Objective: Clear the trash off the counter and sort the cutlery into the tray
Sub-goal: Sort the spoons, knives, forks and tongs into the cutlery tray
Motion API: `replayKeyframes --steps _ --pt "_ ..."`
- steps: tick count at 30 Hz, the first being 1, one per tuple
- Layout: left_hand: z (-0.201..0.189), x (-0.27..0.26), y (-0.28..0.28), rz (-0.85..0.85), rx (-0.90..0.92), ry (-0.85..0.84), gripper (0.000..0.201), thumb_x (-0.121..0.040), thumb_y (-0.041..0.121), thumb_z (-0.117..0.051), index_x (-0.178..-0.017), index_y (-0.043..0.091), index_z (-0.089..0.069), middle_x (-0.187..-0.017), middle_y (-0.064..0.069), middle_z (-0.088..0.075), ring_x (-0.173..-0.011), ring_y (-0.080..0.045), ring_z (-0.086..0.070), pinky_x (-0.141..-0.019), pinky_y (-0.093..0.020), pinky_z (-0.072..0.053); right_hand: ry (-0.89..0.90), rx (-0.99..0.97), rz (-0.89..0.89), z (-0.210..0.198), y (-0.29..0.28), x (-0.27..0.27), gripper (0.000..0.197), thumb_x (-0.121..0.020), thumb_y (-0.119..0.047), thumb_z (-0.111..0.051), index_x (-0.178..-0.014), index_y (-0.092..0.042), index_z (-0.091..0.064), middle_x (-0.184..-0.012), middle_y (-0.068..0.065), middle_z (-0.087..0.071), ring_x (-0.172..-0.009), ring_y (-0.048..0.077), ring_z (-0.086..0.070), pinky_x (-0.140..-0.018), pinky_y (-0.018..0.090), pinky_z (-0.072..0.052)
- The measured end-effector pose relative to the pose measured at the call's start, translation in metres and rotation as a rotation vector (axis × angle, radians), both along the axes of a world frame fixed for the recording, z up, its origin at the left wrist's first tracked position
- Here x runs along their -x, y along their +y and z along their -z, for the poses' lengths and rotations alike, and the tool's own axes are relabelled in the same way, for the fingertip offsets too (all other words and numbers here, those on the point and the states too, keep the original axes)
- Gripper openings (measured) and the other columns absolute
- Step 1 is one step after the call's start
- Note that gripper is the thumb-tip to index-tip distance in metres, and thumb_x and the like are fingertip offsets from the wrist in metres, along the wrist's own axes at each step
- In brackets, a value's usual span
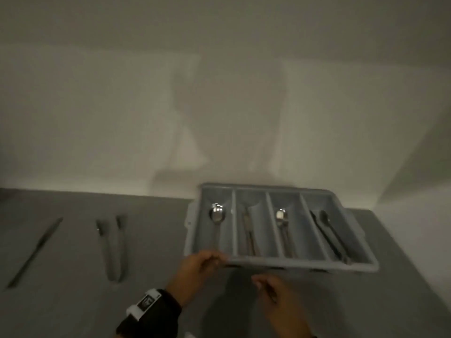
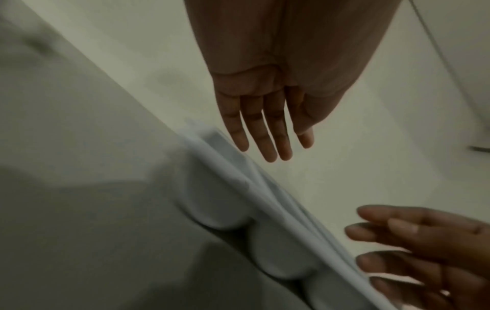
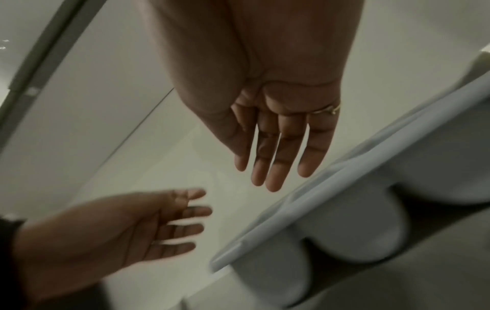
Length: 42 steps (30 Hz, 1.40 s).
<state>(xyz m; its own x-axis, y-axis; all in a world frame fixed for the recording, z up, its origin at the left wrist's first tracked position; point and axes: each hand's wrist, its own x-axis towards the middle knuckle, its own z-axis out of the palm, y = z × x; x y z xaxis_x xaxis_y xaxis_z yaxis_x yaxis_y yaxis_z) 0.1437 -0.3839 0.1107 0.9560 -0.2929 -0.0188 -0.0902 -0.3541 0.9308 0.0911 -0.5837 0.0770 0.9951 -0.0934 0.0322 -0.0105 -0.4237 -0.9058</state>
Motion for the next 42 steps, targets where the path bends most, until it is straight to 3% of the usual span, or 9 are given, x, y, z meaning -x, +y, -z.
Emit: replayKeyframes --steps 2,6,9,13,17,25,30,38,42 --pt "0.011 0.017 0.075 -0.192 -0.071 0.014 0.041 -0.086 0.016 -0.057 -0.079 0.057 -0.062 -0.078 0.043 -0.063 -0.079 0.017 -0.059 -0.074 0.0 -0.042 0.013 0.038 -0.168 -0.001 0.054 -0.022 0.04 -0.079 -0.013 -0.064 -0.069 -0.051 -0.063 -0.077 -0.046 -0.059 -0.077 -0.015 -0.06 -0.07 -0.001 -0.043" --pt "0.02 0.057 0.195 -0.54 -0.083 0.049 0.04 -0.086 0.012 -0.058 -0.066 0.046 -0.066 -0.069 0.046 -0.061 -0.072 0.022 -0.057 -0.069 0.002 -0.042 0.066 0.156 -0.395 -0.001 0.162 -0.061 0.039 -0.083 -0.014 -0.06 -0.072 -0.053 -0.06 -0.07 -0.02 -0.065 -0.077 -0.011 -0.059 -0.068 0.006 -0.042" --pt "0.018 0.08 0.257 -0.677 -0.1 0.065 0.045 -0.087 0.008 -0.056 -0.067 0.047 -0.066 -0.07 0.047 -0.06 -0.072 0.022 -0.057 -0.069 0.003 -0.042 0.162 0.295 -0.542 0.001 0.245 -0.087 0.016 -0.085 -0.021 -0.058 -0.097 -0.031 -0.06 -0.106 0.004 -0.064 -0.099 0.012 -0.059 -0.083 0.022 -0.042" --pt "0.028 0.09 0.317 -0.734 -0.131 0.084 0.058 -0.086 0.002 -0.053 -0.075 0.058 -0.059 -0.076 0.045 -0.061 -0.075 0.016 -0.059 -0.07 0.0 -0.042 0.281 0.423 -0.553 0.019 0.334 -0.108 0.068 -0.076 -0.037 -0.067 -0.131 -0.012 -0.034 -0.137 0.012 -0.043 -0.122 0.029 -0.045 -0.101 0.037 -0.04" --pt "0.04 0.084 0.352 -0.726 -0.141 0.144 0.037 -0.086 0.005 -0.054 -0.072 0.038 -0.065 -0.074 0.034 -0.067 -0.077 0.009 -0.061 -0.082 -0.019 -0.047 0.341 0.603 -0.415 0.039 0.374 -0.115 0.076 -0.08 -0.024 -0.065 -0.137 -0.007 -0.019 -0.143 0.017 -0.032 -0.128 0.033 -0.038 -0.105 0.04 -0.036" --pt "0.071 0.005 0.404 -0.8 -0.252 0.266 0.022 -0.086 0.008 -0.052 -0.106 0.008 -0.061 -0.105 -0.018 -0.067 -0.091 -0.029 -0.062 -0.081 -0.035 -0.048 0.333 0.401 -0.251 0.05 0.363 -0.118 0.059 -0.084 -0.019 -0.059 -0.133 -0.005 -0.03 -0.135 0.018 -0.042 -0.122 0.033 -0.044 -0.105 0.042 -0.039" --pt "0.105 -0.048 0.425 -0.835 -0.439 0.331 0.037 -0.084 0.017 -0.059 -0.116 0.001 -0.052 -0.118 -0.026 -0.057 -0.106 -0.042 -0.055 -0.096 -0.047 -0.044 0.197 0.285 -0.188 0.032 0.331 -0.089 0.067 -0.084 -0.014 -0.057 -0.14 -0.016 -0.019 -0.142 0.012 -0.03 -0.128 0.026 -0.038 -0.108 0.046 -0.036" --pt "0.126 -0.079 0.43 -0.71 -0.704 0.482 0.027 -0.09 0.016 -0.046 -0.097 -0.002 -0.065 -0.099 -0.025 -0.066 -0.084 -0.036 -0.063 -0.08 -0.043 -0.052 0.106 0.153 -0.075 0.004 0.265 -0.059 0.066 -0.086 -0.01 -0.053 -0.141 -0.021 -0.019 -0.134 0.009 -0.039 -0.11 0.023 -0.051 -0.097 0.037 -0.045" --pt "0.125 -0.077 0.417 -0.705 -0.806 0.493 0.031 -0.089 0.017 -0.044 -0.103 -0.002 -0.064 -0.109 -0.026 -0.063 -0.098 -0.039 -0.06 -0.088 -0.044 -0.05 0.056 0.101 0.025 0.003 0.229 -0.05 0.061 -0.085 -0.009 -0.055 -0.138 -0.019 -0.026 -0.126 0.007 -0.046 -0.106 0.02 -0.052 -0.091 0.028 -0.046"
